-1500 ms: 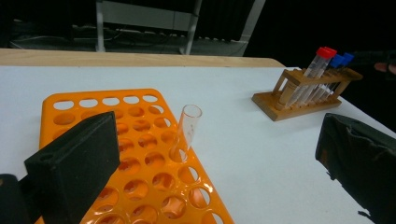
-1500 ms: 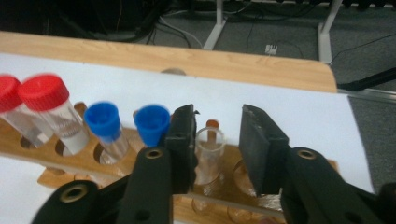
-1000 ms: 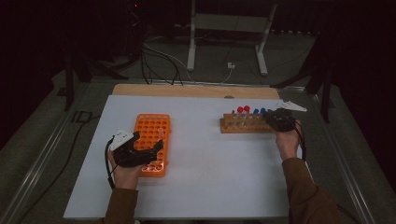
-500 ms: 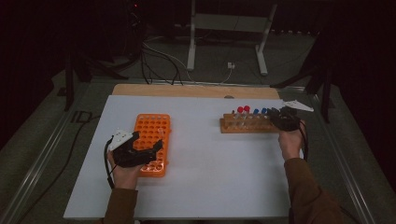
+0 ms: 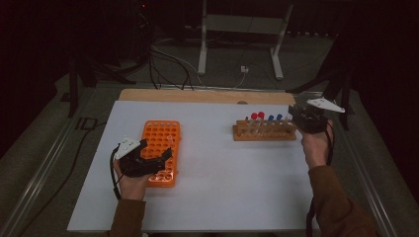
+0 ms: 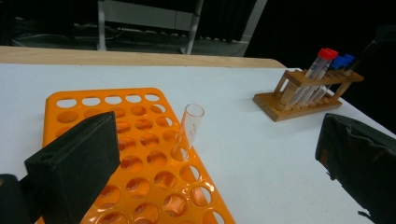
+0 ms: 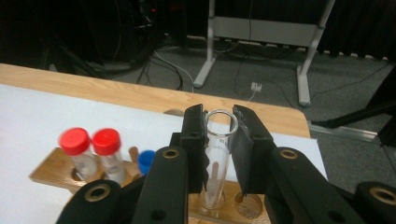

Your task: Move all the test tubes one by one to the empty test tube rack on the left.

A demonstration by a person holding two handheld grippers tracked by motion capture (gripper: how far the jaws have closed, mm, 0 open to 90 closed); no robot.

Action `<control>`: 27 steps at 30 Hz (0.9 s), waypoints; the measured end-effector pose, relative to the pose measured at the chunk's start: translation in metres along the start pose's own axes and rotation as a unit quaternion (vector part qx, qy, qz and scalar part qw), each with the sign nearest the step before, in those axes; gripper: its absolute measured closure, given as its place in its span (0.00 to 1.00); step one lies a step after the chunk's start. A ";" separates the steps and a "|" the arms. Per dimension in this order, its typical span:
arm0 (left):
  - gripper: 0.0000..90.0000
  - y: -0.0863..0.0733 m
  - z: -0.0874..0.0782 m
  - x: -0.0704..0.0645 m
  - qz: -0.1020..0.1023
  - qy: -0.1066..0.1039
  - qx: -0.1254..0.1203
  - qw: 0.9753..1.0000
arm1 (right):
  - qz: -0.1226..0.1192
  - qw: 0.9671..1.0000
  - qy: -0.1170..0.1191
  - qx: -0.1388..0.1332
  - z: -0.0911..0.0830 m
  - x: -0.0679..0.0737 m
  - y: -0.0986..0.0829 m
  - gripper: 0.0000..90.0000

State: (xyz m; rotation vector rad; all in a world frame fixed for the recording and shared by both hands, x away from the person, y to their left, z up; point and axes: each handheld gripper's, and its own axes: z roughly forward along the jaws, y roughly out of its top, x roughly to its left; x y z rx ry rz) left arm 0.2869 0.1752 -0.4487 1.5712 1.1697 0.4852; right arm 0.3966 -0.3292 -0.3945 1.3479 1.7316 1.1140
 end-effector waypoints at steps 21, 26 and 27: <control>0.01 0.000 0.000 -0.002 0.003 0.001 0.001 1.000 | 0.008 0.994 0.102 -0.023 -0.041 0.041 -0.018 0.84; 0.01 0.000 0.001 -0.003 0.005 0.000 0.003 1.000 | 0.017 0.992 0.122 -0.022 -0.044 0.050 -0.031 0.84; 0.01 0.000 0.001 -0.004 0.005 -0.001 0.003 1.000 | 0.018 0.992 0.126 -0.021 -0.044 0.052 -0.033 0.84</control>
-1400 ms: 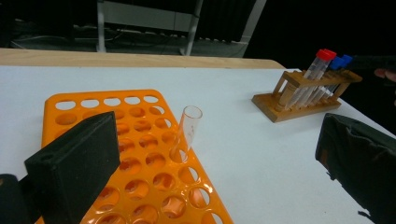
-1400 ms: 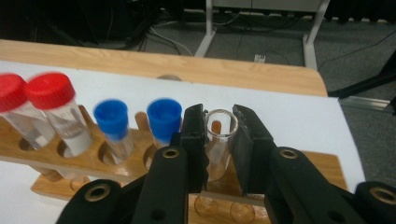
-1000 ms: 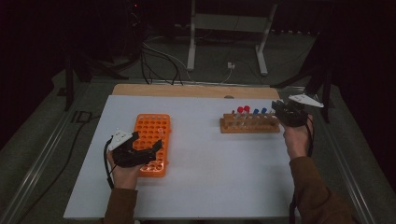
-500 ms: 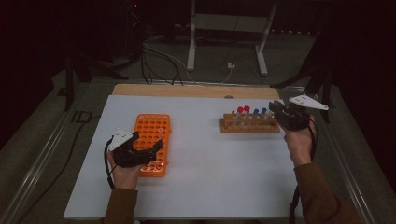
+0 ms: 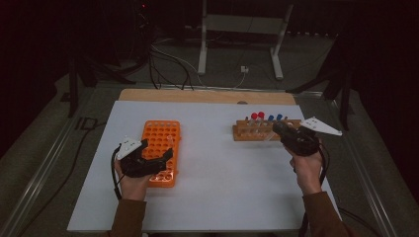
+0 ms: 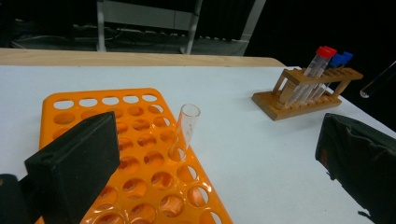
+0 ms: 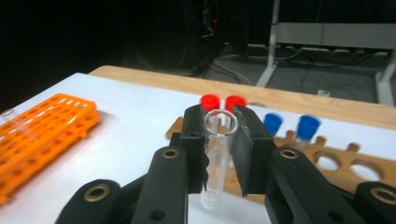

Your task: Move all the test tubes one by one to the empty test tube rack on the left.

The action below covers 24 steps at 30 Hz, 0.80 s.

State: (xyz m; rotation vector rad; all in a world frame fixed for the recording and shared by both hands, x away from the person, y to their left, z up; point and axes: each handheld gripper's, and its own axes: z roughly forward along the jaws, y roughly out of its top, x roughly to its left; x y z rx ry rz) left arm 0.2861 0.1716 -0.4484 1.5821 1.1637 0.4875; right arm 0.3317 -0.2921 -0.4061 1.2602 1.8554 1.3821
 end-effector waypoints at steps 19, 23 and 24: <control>0.01 0.004 0.010 -0.023 0.044 -0.025 0.009 0.999 | -0.022 0.998 0.052 0.018 0.003 0.034 -0.016 0.84; 0.01 0.007 0.018 -0.037 0.067 -0.043 0.010 0.997 | -0.031 0.997 0.065 0.022 0.004 0.044 -0.017 0.84; 0.01 0.007 0.020 -0.040 0.072 -0.046 0.009 0.996 | -0.034 0.997 0.068 0.023 0.004 0.047 -0.017 0.84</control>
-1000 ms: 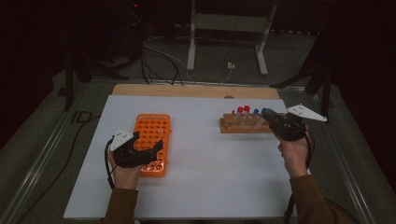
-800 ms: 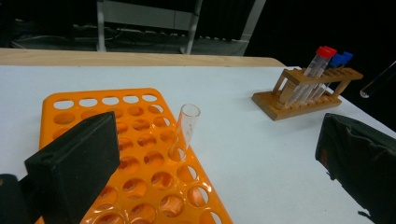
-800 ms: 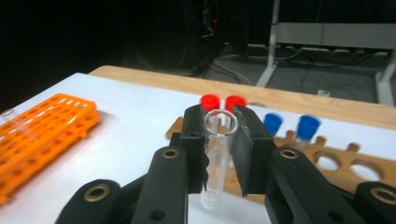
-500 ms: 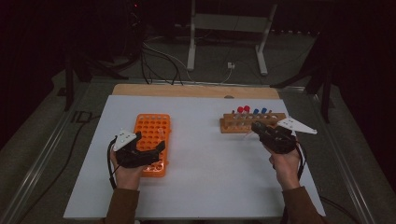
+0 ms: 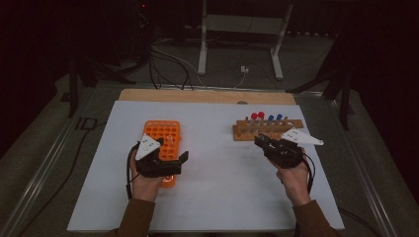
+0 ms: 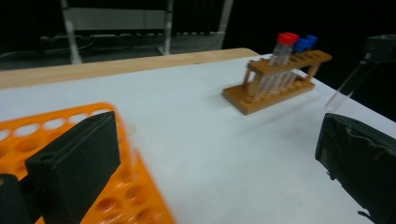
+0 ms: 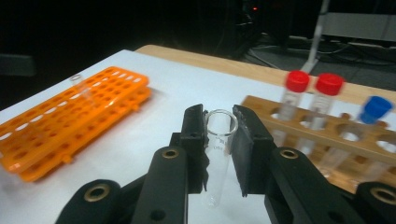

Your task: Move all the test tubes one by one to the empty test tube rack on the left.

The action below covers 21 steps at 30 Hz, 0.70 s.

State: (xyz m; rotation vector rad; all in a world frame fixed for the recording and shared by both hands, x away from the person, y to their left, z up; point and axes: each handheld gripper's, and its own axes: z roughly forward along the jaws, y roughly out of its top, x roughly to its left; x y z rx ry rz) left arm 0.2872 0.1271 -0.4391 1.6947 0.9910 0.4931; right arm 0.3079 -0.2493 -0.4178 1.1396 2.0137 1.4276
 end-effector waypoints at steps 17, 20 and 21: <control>0.01 0.010 0.033 -0.042 0.042 -0.050 0.026 0.998 | -0.022 0.997 0.069 0.026 0.016 0.043 -0.006 0.84; 0.01 0.009 0.038 -0.048 0.048 -0.056 0.034 0.997 | -0.028 0.996 0.080 0.028 0.018 0.051 -0.005 0.84; 0.01 0.008 0.040 -0.049 0.051 -0.059 0.038 0.996 | -0.030 0.996 0.084 0.028 0.019 0.053 -0.004 0.84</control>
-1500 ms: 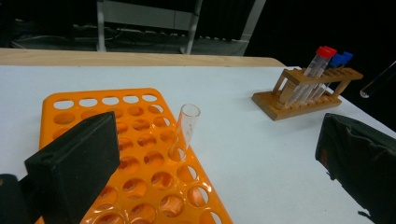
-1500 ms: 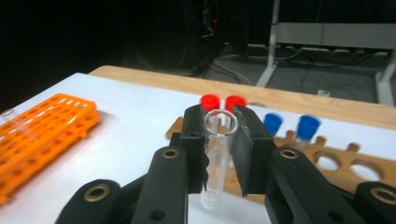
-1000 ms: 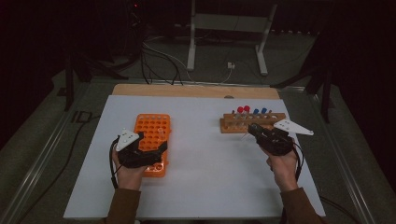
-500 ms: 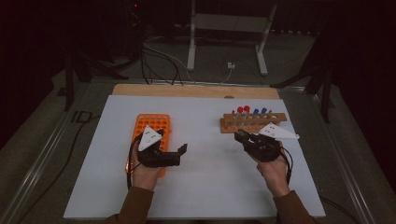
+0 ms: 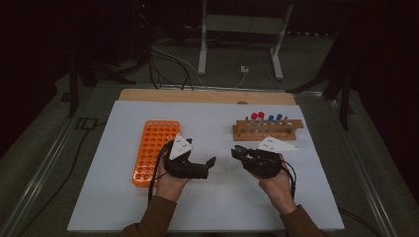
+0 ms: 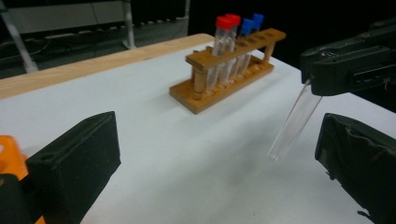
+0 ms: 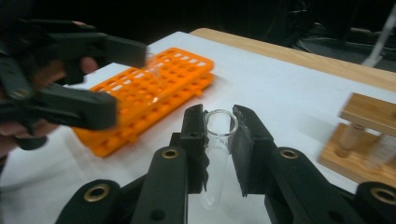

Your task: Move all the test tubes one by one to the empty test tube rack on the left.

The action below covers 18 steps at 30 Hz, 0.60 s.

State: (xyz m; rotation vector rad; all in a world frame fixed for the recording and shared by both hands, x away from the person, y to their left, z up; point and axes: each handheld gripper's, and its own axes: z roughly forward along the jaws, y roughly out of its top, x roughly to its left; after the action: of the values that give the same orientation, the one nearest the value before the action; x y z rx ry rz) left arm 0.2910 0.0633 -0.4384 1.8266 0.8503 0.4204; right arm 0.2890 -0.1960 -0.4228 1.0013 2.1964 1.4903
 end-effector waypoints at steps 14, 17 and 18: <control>0.21 -0.006 0.014 -0.023 0.055 -0.040 0.037 0.997 | -0.016 0.999 0.042 0.008 0.015 0.027 0.008 0.84; 0.41 -0.006 0.013 -0.024 0.061 -0.050 0.038 0.996 | -0.019 0.999 0.048 0.010 0.017 0.030 0.010 0.84; 0.46 -0.006 0.013 -0.023 0.063 -0.054 0.038 0.996 | -0.021 0.998 0.049 0.010 0.018 0.031 0.011 0.84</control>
State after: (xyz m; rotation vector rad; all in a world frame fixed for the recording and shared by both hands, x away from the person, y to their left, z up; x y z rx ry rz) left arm 0.2809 0.0394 -0.4470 1.9622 0.6880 0.3704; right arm 0.2814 -0.1598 -0.4162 0.8991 2.2900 1.5326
